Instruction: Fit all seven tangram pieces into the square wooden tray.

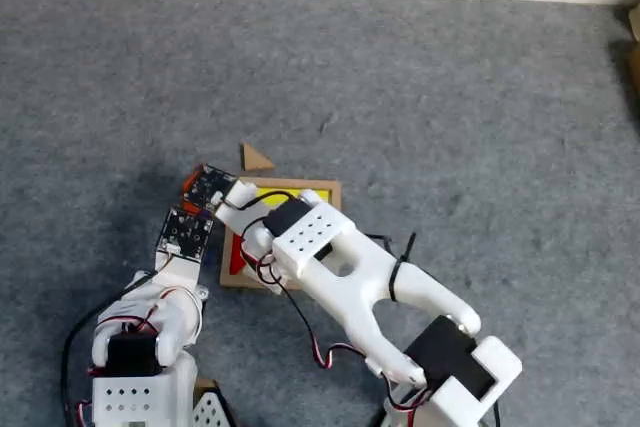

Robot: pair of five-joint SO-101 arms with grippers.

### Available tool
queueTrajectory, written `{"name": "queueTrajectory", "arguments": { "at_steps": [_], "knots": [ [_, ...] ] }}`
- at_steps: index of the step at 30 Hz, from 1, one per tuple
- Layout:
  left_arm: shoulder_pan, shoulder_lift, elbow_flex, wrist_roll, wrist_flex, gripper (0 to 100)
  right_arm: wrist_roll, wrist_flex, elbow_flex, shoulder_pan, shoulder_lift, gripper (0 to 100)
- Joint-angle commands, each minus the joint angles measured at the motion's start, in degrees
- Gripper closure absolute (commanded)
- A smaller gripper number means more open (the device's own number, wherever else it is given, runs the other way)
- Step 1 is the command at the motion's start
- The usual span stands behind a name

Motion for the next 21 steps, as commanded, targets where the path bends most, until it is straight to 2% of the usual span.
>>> {"name": "queueTrajectory", "arguments": {
  "at_steps": [1, 4, 8, 10, 16, 21],
  "knots": [
    [-0.6, -0.2, 1.1, 0.3, 0.4, 100, -0.1, -0.3, -3.6, -0.7, -2.0, 75.2],
    [-0.6, -0.2, 1.1, 0.3, 0.4, 100, 2.5, 1.0, -3.1, 0.8, -6.4, 77.3],
    [-0.6, -0.2, 1.1, 0.3, 0.4, 100, 2.6, 2.0, -2.9, 6.2, -12.5, 93.0],
    [-0.6, -0.2, 1.1, 0.3, 0.4, 100, 2.6, 1.8, -1.9, 9.5, -13.1, 97.5],
    [-0.6, -0.2, 1.1, 0.3, 0.4, 100, 2.6, -3.2, 2.1, 14.2, -6.9, 97.5],
    [-0.6, -0.2, 1.1, 0.3, 0.4, 100, 2.6, -4.0, 2.4, 13.5, -0.1, 97.5]
  ]
}}
